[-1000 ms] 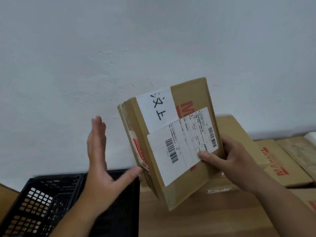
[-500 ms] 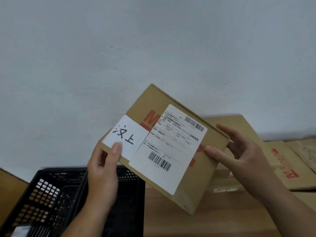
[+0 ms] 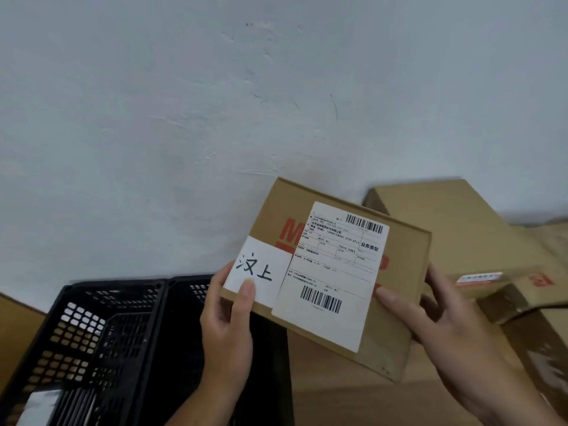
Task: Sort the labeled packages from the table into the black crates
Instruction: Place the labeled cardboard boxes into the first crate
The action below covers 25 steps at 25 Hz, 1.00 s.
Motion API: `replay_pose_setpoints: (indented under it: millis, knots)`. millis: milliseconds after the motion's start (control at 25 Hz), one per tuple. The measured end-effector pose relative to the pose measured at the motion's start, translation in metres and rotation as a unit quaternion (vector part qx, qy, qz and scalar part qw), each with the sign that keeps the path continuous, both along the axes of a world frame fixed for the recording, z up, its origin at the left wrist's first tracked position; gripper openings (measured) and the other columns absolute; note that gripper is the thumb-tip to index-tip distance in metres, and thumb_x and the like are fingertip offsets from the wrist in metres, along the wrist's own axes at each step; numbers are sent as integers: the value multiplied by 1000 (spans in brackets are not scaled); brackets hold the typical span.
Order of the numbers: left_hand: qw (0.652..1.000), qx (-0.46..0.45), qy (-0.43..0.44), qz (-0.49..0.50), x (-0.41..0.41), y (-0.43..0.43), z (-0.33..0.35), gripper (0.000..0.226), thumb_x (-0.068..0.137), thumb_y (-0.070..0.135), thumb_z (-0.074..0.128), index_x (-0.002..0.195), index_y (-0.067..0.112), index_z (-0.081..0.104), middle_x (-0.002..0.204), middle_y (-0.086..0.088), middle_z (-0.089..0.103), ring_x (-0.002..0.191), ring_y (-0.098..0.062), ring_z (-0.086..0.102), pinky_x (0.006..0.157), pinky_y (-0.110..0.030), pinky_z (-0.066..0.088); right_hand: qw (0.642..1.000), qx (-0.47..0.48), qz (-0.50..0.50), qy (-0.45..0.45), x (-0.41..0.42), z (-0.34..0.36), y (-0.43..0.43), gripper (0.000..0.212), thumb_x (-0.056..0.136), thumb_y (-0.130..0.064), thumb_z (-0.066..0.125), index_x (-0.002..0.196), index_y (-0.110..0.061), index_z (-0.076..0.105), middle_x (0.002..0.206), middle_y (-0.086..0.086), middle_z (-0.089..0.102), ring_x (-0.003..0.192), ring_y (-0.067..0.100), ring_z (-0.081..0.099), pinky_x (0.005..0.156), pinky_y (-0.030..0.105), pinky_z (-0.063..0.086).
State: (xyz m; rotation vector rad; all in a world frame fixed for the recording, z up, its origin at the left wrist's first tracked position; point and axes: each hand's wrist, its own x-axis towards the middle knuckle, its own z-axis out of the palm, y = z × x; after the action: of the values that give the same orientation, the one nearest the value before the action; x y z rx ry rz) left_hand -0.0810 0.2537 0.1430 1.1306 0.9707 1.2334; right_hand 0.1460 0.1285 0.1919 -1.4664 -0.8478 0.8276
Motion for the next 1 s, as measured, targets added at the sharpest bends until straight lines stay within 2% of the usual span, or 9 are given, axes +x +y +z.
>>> replay_pose_setpoints:
  millis: [160,320,440,520,600,680,880,1000]
  knots:
    - [998,25,35,-50,-29,-4,0,32,75,60,68,104,46,65,110,7,76,98,-13,74,72,-23,60,998,-11,-63,0,-29,0,-23,88,58,-57,94,136,-41,55,132,-11,68,122,11,65,89,35,60]
    - [994,54,60,-71,-66,-17,5,30,76,61,65,101,46,62,110,7,75,98,-13,74,75,-34,60,998,-8,-68,-15,-61,7,-39,86,57,-60,92,133,-39,60,124,-8,73,118,13,67,84,31,62]
    - [994,57,70,-65,-99,-35,10,26,78,60,60,97,45,65,106,10,76,94,-7,73,72,-24,58,998,-5,-58,-30,-88,10,-51,84,57,-62,90,133,-39,61,121,-10,74,115,12,69,85,35,62]
    - [993,66,86,-56,-126,-48,16,25,79,59,59,94,41,68,102,12,77,91,-2,72,71,-15,55,997,1,-74,-32,-110,8,-59,90,52,-65,91,132,-35,61,120,-13,74,111,9,70,82,30,61]
    - [991,70,107,-47,-155,-60,20,25,80,59,62,94,39,69,100,12,77,91,-2,72,72,-13,54,996,15,-87,-24,-135,6,-63,89,54,-61,92,130,-30,60,120,-13,73,109,8,71,75,22,61]
    - [990,69,118,-39,-185,-73,23,26,81,61,63,95,40,69,102,12,77,93,-2,72,74,-15,55,996,27,-82,-5,-163,4,-68,79,60,-55,90,129,-29,61,118,-13,74,107,9,72,73,20,60]
    - [990,61,128,-20,-260,-87,31,30,80,65,63,98,41,67,103,13,76,95,-3,73,73,-14,56,998,6,-60,-6,-234,8,-67,77,61,-65,84,130,-39,63,123,-6,72,114,17,69,87,49,61]
    - [990,55,128,-8,-307,-82,28,32,80,65,63,98,39,67,103,11,77,95,-4,73,73,-16,57,999,-2,-43,-10,-276,9,-54,78,59,-69,84,130,-42,63,127,-5,69,116,18,67,88,51,61]
